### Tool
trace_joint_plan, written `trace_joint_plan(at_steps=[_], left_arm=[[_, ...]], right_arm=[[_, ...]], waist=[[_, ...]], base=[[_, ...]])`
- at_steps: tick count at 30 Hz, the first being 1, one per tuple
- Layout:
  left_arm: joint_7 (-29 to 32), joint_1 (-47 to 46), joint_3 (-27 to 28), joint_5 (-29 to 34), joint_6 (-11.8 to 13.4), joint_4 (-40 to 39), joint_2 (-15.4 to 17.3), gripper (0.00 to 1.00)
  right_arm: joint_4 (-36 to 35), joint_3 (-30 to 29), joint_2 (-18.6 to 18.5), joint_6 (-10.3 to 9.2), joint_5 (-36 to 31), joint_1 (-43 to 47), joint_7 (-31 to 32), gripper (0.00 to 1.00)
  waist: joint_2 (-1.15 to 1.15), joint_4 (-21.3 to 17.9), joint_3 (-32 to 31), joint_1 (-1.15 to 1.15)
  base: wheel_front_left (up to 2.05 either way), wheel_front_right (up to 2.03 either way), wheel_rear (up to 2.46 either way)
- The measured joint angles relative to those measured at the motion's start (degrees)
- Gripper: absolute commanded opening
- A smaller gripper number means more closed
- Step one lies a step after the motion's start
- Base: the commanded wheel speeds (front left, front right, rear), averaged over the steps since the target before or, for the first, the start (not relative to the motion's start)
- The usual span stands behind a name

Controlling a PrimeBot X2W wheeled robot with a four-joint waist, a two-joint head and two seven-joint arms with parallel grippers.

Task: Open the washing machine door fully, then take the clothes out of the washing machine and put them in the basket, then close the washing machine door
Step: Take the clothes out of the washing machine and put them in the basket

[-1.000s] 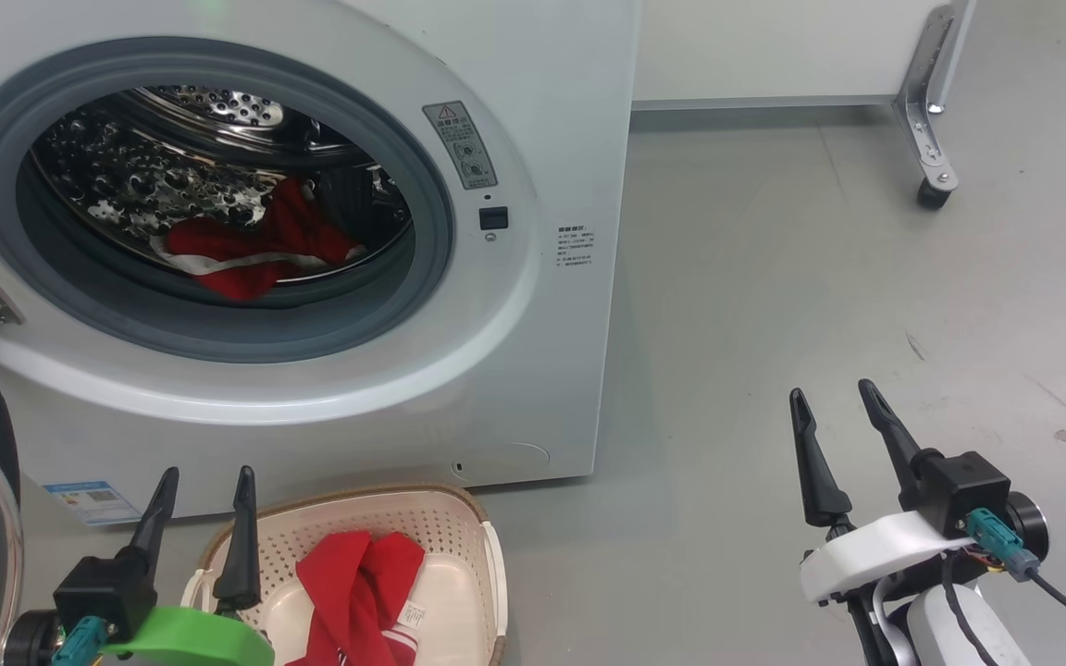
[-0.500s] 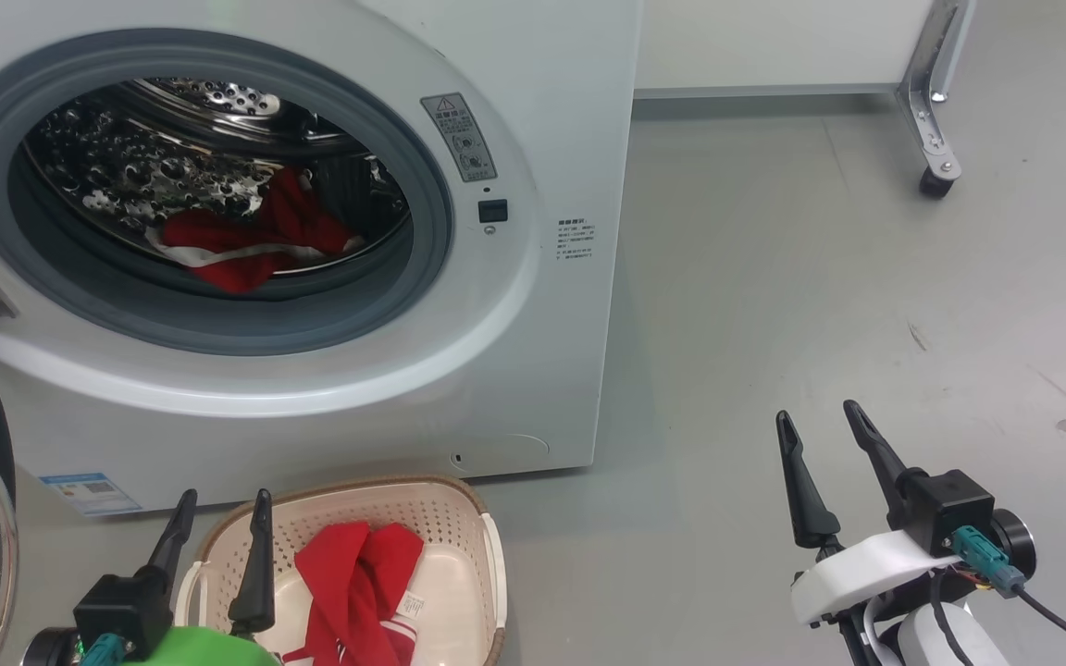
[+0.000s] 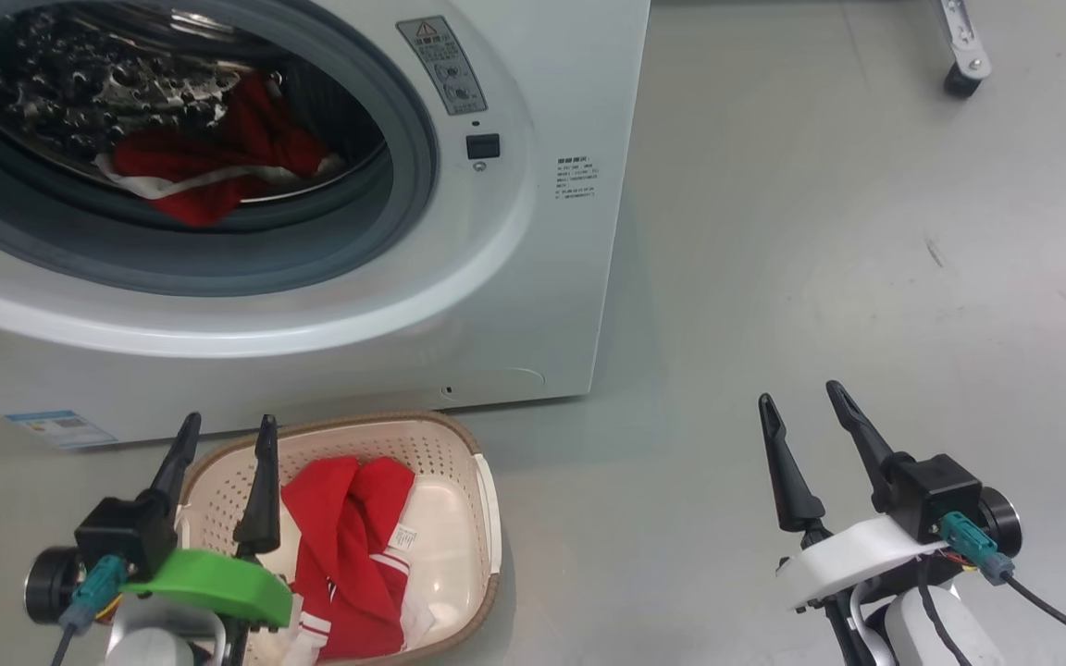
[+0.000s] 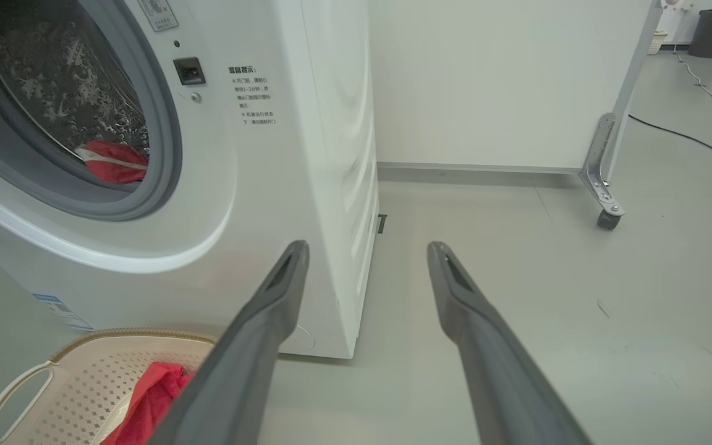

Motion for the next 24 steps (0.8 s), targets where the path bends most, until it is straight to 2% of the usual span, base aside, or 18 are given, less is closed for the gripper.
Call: trace_joint_plan(at_steps=[9, 24], left_arm=[[1.3, -11.4, 0.6, -0.5, 0.0, 3.3, 0.0, 1.0], [8.9, -32.1, 2.0, 0.5, 1.1, 7.9, 4.5, 1.0]], right_arm=[[-1.6, 2.5, 0.0, -0.42, 0.5, -4.1, 0.0, 1.0], [-2.5, 5.2, -0.2, -1.43, 1.7, -8.6, 0.0, 1.0]], waist=[[0.0, -0.5, 6.3, 0.0], [0.0, -2.6, 15.9, 0.0]], base=[[0.0, 0.0, 0.0], [0.0, 0.0, 0.0]])
